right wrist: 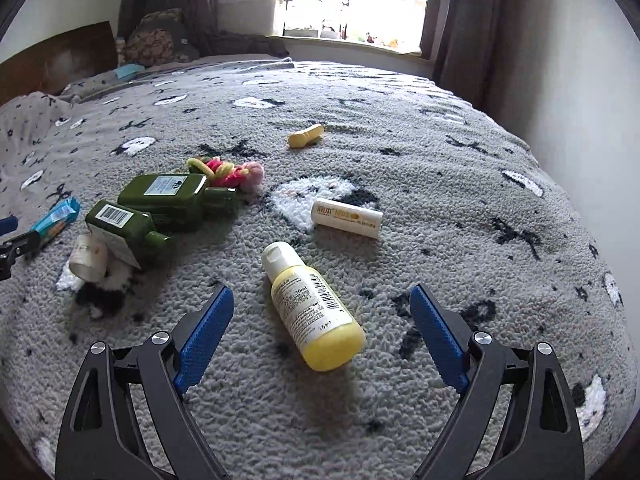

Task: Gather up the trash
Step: 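Grasp the blue wrapper packet with the left tool while the right grasps the yellow bottle, then carry packet and bottle down to the bin and open both tools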

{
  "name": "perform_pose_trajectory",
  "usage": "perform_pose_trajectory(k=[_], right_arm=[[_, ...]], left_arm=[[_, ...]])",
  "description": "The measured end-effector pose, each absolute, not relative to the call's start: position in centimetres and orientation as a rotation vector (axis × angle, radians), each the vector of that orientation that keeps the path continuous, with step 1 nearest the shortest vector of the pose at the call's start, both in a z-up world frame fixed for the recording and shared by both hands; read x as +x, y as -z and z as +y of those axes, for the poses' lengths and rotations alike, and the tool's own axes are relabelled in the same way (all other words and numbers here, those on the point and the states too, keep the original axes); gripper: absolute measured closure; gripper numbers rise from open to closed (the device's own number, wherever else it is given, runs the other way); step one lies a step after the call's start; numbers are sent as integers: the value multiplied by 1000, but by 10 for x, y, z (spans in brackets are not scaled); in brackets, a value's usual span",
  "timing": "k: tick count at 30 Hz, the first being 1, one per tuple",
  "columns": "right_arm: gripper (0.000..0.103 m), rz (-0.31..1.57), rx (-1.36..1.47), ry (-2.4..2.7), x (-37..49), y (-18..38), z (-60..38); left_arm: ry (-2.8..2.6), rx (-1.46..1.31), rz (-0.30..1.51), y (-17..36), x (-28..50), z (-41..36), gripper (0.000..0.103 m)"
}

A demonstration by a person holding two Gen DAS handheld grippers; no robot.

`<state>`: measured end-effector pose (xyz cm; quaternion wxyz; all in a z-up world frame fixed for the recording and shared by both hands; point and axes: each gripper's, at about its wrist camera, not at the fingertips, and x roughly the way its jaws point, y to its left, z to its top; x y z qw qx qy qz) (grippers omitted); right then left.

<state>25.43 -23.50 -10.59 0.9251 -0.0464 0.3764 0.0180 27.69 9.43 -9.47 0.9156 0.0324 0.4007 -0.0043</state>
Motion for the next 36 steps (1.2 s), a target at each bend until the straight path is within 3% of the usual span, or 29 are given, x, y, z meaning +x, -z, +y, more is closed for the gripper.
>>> perform_pose_trajectory(k=[5, 8, 10, 12, 19, 21, 36], right_arm=[[13, 816, -80, -65, 267, 115, -236], [14, 826, -69, -76, 268, 118, -237], [28, 836, -71, -90, 268, 121, -237], [55, 836, -78, -95, 266, 121, -236], [61, 789, -122, -99, 249, 112, -231], [71, 764, -137, -98, 242, 105, -229], [71, 576, -183, -159, 143, 16, -210]], left_arm=[[11, 74, 864, 107, 294, 90, 19], [39, 77, 873, 110, 296, 87, 33], [57, 74, 876, 110, 294, 85, 48], [67, 61, 879, 109, 292, 85, 54], [63, 34, 867, 103, 276, 88, 64], [57, 36, 863, 100, 271, 89, 65], [97, 84, 660, 8, 172, 55, 65]])
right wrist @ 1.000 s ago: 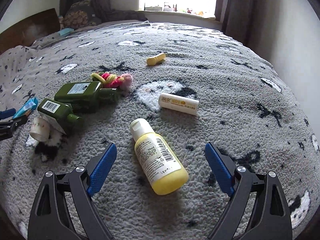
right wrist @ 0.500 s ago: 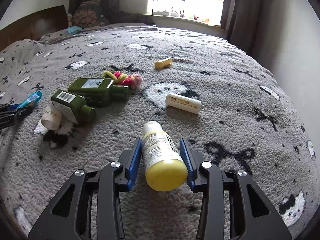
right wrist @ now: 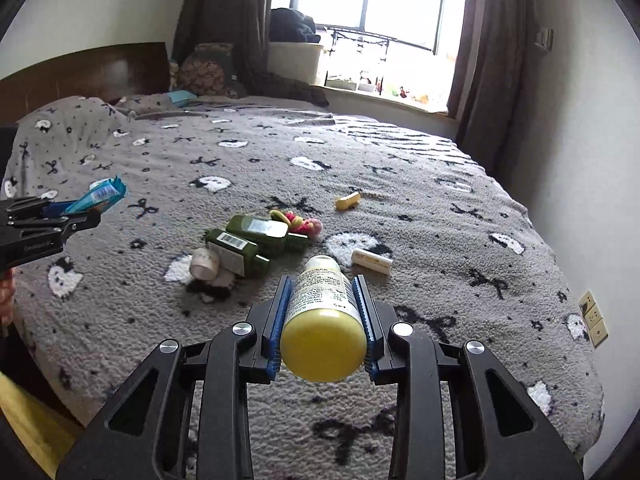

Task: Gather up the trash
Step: 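Carry packet and bottle down to the bin and open both tools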

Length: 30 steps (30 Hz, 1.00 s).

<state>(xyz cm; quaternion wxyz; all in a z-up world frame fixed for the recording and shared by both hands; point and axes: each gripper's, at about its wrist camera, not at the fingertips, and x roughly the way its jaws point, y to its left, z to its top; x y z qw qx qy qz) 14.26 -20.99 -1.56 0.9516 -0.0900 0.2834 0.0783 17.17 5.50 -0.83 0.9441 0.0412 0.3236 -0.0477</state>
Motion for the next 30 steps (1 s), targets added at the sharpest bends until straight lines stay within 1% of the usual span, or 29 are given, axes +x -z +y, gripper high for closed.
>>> perform_pose_trajectory(k=[5, 11, 20, 24, 30], right_arm=[[71, 495, -237, -152, 82, -4, -201], [71, 452, -240, -156, 24, -4, -198], [71, 504, -235, -188, -29, 37, -190], [71, 547, -213, -200, -41, 56, -190], [71, 672, -162, -224, -51, 97, -189]], left_arm=[[120, 99, 601, -13, 121, 43, 65], [170, 86, 580, -7, 59, 31, 65], [239, 94, 605, 35, -6, 13, 65], [267, 86, 650, 57, -24, 9, 65], [284, 54, 764, 99, -37, 8, 65]])
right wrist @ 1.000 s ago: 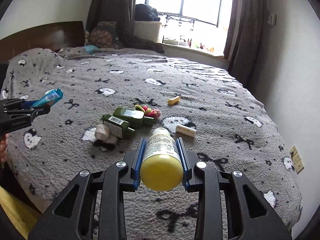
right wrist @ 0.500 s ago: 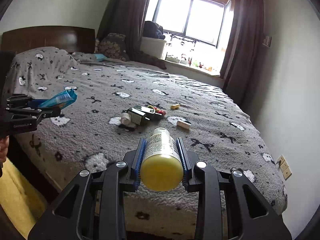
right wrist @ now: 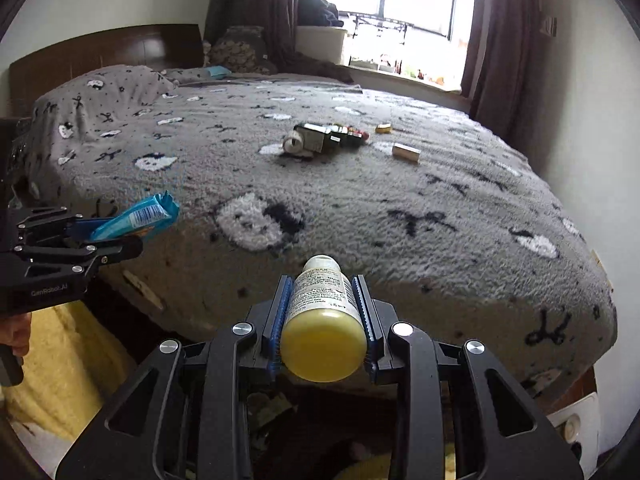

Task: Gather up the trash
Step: 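Carry packet and bottle down to the bin and open both tools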

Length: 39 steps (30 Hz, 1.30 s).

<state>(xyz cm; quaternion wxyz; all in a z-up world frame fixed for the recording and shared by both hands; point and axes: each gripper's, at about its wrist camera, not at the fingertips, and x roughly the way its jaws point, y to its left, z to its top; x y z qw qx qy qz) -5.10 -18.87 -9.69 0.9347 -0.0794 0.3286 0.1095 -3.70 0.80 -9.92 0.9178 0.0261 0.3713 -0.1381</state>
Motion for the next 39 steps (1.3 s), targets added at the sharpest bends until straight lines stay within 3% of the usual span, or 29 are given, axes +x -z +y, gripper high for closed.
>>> perform_pose_trajectory(k=[17, 39], right_arm=[[71, 992, -106, -273, -40, 207, -173], [71, 1235, 16, -387, -19, 279, -160]], left_arm=[[277, 26, 1077, 216, -48, 11, 65], [352, -25, 1311, 282, -28, 2, 64]])
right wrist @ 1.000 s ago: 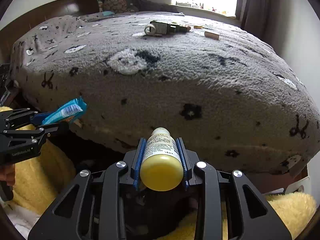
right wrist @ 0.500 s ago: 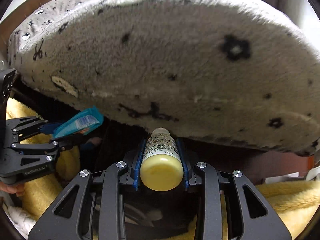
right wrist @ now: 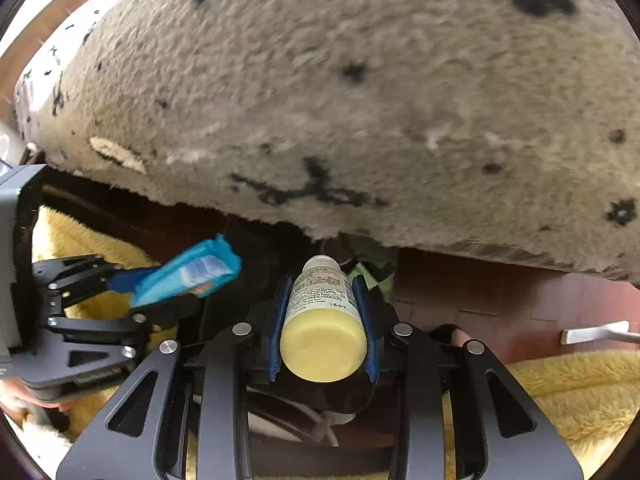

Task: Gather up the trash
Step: 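Carry packet and bottle down to the bin and open both tools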

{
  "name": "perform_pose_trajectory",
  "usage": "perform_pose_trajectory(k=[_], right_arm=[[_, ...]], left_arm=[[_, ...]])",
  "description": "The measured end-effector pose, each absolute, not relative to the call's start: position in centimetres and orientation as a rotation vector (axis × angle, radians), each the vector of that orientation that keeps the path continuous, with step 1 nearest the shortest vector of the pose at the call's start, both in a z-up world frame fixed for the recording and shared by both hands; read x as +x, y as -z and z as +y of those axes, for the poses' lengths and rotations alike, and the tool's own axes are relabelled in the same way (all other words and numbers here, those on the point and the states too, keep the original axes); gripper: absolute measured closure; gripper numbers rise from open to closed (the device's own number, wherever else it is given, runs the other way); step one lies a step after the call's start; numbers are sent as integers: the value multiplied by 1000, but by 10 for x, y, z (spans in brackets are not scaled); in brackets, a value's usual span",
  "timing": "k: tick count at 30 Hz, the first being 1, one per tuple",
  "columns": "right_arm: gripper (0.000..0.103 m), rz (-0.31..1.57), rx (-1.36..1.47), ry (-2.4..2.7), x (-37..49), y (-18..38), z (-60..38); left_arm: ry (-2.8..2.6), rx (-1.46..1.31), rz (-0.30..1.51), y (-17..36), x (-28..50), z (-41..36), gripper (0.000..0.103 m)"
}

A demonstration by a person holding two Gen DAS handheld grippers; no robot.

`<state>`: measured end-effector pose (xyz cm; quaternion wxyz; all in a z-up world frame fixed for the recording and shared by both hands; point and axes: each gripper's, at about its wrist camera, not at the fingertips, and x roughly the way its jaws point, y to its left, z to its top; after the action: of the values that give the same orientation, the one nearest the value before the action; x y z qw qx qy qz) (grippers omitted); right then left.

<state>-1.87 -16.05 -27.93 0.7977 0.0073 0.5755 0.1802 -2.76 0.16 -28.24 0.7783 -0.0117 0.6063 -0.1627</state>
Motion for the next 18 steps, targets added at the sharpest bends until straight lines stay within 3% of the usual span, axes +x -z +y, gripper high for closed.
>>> perform_pose_trajectory(k=[8, 10, 11, 12, 14, 18], right_arm=[[71, 1248, 23, -398, -14, 283, -155], [71, 1250, 24, -397, -13, 283, -157], [68, 1250, 25, -396, -11, 282, -159], [56, 1248, 28, -395, -11, 281, -160], [43, 1239, 41, -390, -10, 280, -166], [40, 1228, 59, -374, -7, 276, -174]], left_arm=[[365, -30, 1325, 290, -23, -6, 62], [367, -27, 1323, 291, -23, -8, 55], [368, -28, 1323, 291, -22, -8, 52], [368, -28, 1322, 291, -23, -9, 48], [370, -30, 1321, 290, -23, -8, 46], [370, -36, 1320, 288, -23, -6, 39]])
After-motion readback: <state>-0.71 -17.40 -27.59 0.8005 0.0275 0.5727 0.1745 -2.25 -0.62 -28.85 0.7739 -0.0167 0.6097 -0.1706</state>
